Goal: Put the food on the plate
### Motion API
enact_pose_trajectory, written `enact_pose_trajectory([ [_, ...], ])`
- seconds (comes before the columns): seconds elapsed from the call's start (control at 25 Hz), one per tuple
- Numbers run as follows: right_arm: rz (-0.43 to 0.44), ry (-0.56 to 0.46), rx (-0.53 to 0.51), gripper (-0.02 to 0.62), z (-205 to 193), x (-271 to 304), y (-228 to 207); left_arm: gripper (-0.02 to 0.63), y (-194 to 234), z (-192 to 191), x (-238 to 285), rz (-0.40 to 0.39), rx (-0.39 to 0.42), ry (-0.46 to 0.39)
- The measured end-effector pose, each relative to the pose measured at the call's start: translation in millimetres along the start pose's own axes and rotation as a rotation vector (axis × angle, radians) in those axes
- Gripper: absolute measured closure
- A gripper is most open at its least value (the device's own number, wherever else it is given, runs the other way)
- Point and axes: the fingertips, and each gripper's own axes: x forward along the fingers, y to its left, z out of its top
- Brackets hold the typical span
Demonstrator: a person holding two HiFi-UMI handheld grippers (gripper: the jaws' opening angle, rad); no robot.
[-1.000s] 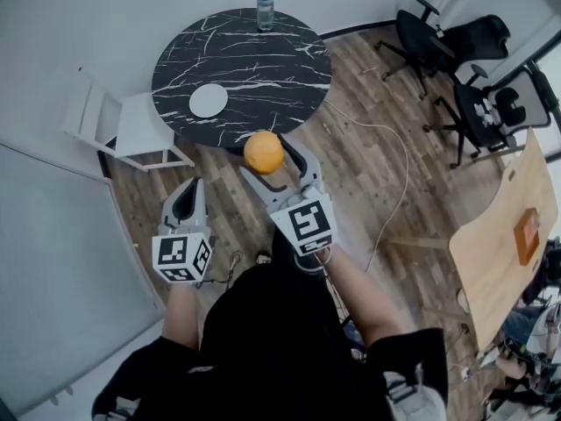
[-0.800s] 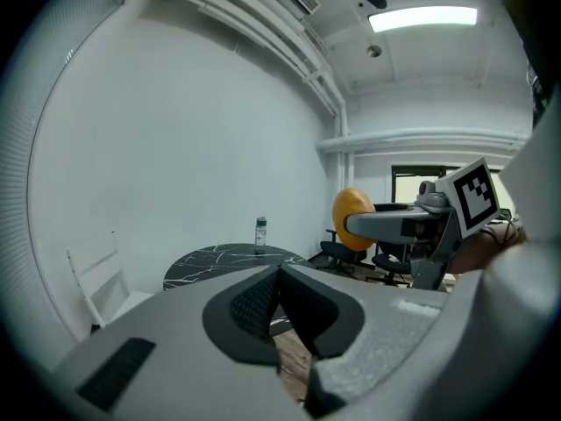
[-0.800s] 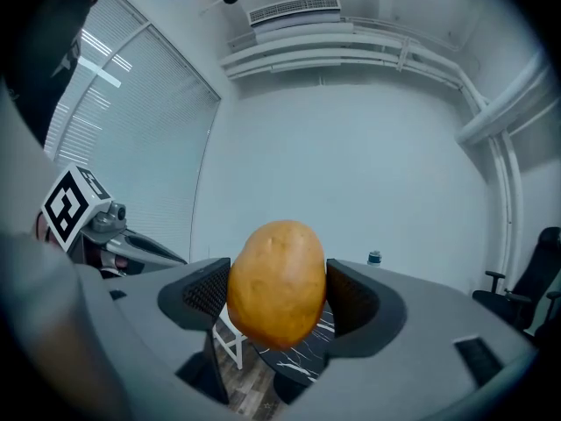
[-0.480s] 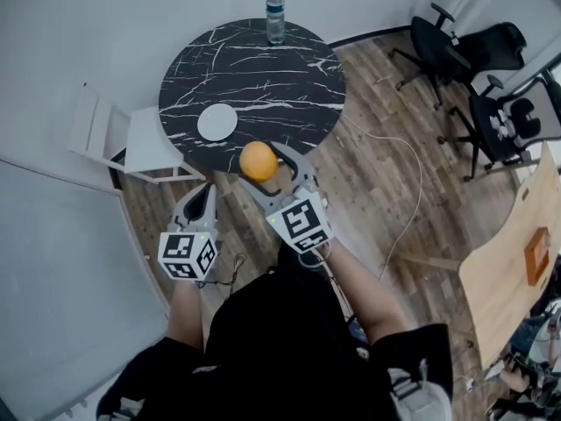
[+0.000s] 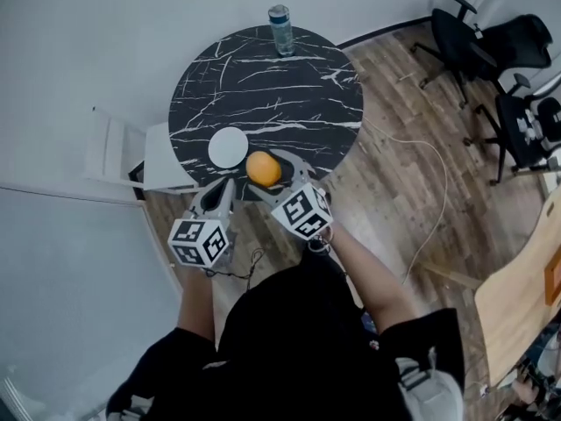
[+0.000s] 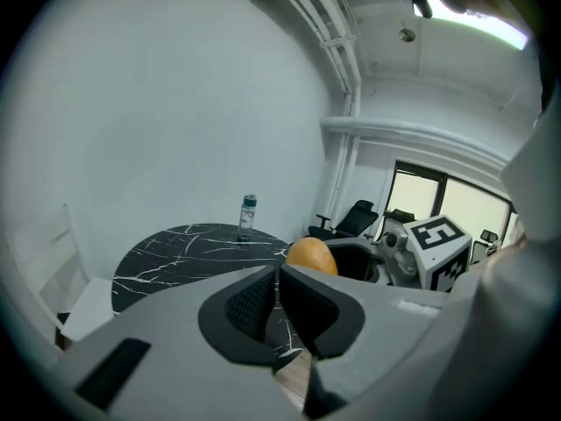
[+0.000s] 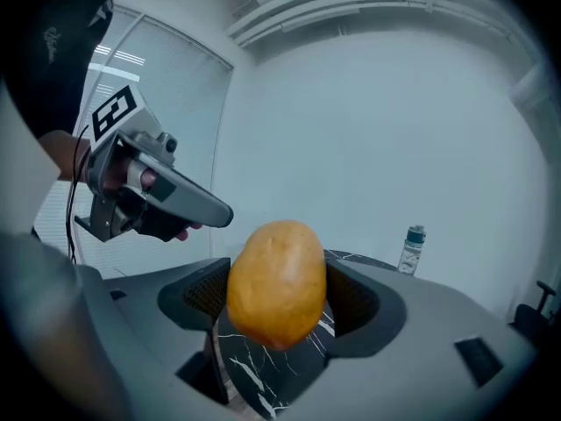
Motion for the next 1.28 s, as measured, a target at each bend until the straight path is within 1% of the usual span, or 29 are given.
enact_pose_trajectory([
  [0.04,0.013,0.000,-0.002,0.262,-4.4,6.5,-3.6,0.601,-0.1,1.6,8.8,-0.018,-0.018,0.011],
  [0.08,0.023,-0.004,-0.006,0.262,-7.3,11.7,-7.4,0.581,0.2,3.0,17.3,-0.032,-0.035,0.021],
  [0.16,0.048,-0.021,-0.004,0.262,-9.8,19.6,-14.5,0.470,0.6,2.9,34.3,-0.057,-0.066,0.048],
  [0.2,0.064,-0.032,0.001,0.262,-9.8,22.5,-16.8,0.439,0.3,1.6,42.3,-0.073,-0.081,0.064],
  [0.28,0.101,-0.045,-0.001,0.262,-10.0,28.8,-19.7,0.397,-0.7,0.0,56.8,-0.107,-0.122,0.089],
  [0.36,0.130,-0.038,-0.013,0.262,-12.8,35.8,-20.9,0.360,-0.3,0.0,67.3,-0.137,-0.173,0.098],
  [0.48,0.162,-0.044,-0.024,0.262,-11.5,44.7,-20.0,0.304,7.1,-1.3,73.5,-0.137,-0.230,0.107],
  [0.56,0.183,-0.051,-0.024,0.262,-8.8,51.5,-20.4,0.295,14.6,-1.2,78.2,-0.130,-0.256,0.106],
  [0.84,0.214,-0.044,-0.018,0.262,-6.2,79.2,-24.6,0.293,33.3,-2.2,100.7,-0.164,-0.303,0.114],
  [1.08,0.233,-0.013,-0.033,0.262,-5.0,112.6,-32.6,0.295,57.6,-2.7,119.1,-0.212,-0.314,0.134],
  [1.2,0.245,0.001,-0.026,0.262,-4.3,129.2,-33.2,0.299,74.2,-2.2,123.3,-0.219,-0.320,0.143],
  [1.28,0.258,0.012,-0.015,0.262,-5.0,139.8,-32.2,0.316,87.7,-1.3,125.9,-0.213,-0.324,0.140],
])
